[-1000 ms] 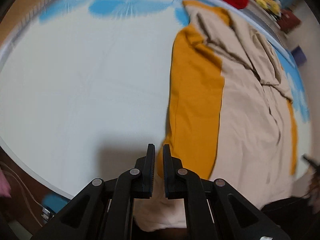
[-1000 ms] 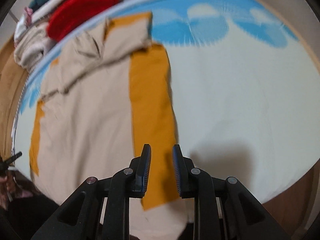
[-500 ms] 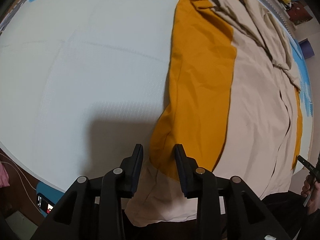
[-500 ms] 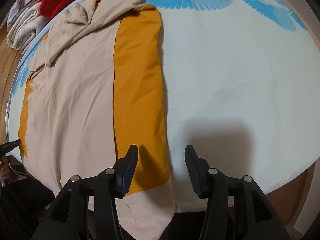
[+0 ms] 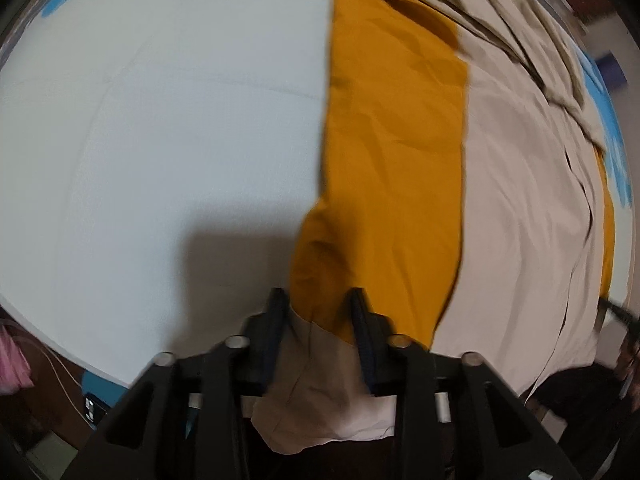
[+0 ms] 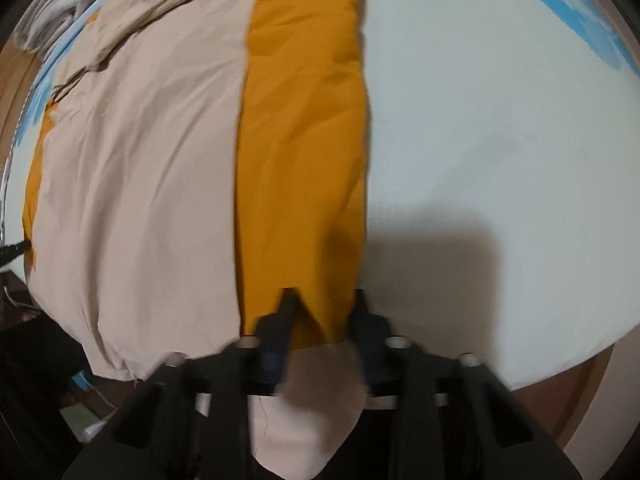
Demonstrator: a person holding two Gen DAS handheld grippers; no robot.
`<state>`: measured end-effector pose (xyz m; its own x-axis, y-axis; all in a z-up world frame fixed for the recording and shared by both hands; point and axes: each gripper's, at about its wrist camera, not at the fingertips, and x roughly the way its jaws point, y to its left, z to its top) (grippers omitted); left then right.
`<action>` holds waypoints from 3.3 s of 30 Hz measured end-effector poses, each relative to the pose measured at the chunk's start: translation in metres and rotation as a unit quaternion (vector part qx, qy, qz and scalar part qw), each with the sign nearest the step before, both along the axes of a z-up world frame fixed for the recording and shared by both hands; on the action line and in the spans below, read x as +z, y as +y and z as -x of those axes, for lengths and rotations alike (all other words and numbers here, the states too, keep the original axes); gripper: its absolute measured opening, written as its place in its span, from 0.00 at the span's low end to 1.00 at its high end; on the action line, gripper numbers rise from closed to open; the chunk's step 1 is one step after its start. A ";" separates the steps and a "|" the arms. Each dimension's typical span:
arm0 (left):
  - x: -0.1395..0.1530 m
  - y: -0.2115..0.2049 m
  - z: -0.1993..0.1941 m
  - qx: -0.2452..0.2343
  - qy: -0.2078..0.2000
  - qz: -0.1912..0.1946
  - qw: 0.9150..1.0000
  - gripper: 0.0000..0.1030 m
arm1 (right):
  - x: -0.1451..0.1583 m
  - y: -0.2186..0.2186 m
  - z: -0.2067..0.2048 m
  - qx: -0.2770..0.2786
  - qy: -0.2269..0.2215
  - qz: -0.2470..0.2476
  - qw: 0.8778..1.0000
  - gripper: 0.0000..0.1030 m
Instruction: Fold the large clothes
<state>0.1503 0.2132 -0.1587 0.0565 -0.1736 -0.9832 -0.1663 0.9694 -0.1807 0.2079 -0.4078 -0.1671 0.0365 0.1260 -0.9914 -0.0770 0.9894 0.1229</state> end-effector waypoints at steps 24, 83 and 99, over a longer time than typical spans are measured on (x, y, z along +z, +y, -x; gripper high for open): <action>0.011 -0.068 -0.005 -0.095 -0.013 -0.083 0.992 0.04 | 0.017 0.010 0.013 0.022 -0.025 0.035 0.999 0.08; 0.025 0.039 -0.162 0.146 -0.080 0.172 0.971 0.06 | 0.056 -0.015 -0.196 -0.081 -0.188 -0.093 0.974 0.04; 0.049 0.081 -0.132 0.199 -0.128 0.166 0.957 0.41 | 0.073 -0.093 -0.175 -0.243 -0.243 -0.147 0.928 0.30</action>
<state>0.2821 0.2946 -0.1095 0.4143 -0.3880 -0.8233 -0.4198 0.7211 -0.5512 0.3830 -0.5008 -0.0942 0.5928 0.2399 -0.7688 0.2533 0.8506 0.4608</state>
